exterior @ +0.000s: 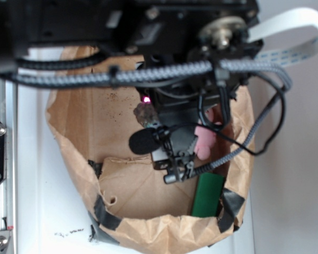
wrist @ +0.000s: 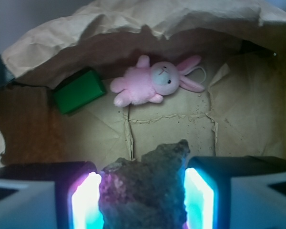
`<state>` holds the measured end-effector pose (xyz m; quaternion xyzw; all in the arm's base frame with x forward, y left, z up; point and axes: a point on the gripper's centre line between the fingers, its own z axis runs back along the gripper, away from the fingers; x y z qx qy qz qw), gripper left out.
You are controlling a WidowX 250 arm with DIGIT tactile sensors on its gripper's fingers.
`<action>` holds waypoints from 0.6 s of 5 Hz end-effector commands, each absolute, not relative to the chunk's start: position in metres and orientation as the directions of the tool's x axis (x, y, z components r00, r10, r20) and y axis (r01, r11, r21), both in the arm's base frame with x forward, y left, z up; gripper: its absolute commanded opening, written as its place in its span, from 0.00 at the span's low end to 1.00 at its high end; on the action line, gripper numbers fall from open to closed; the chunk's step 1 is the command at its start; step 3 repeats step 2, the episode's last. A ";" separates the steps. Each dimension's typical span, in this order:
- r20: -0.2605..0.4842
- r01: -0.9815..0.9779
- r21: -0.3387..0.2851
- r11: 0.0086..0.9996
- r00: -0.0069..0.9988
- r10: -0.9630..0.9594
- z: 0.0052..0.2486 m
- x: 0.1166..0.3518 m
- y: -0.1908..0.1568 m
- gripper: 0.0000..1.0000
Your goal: Grab the rock.
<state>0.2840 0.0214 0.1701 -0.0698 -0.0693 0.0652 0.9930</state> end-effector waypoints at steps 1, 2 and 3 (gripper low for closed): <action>0.259 -0.027 -0.122 0.992 0.964 0.058 0.191 0.272 0.005 0.00; 0.271 -0.011 -0.119 0.993 0.962 0.043 0.188 0.270 0.000 0.00; 0.271 -0.011 -0.119 0.993 0.962 0.043 0.188 0.270 0.000 0.00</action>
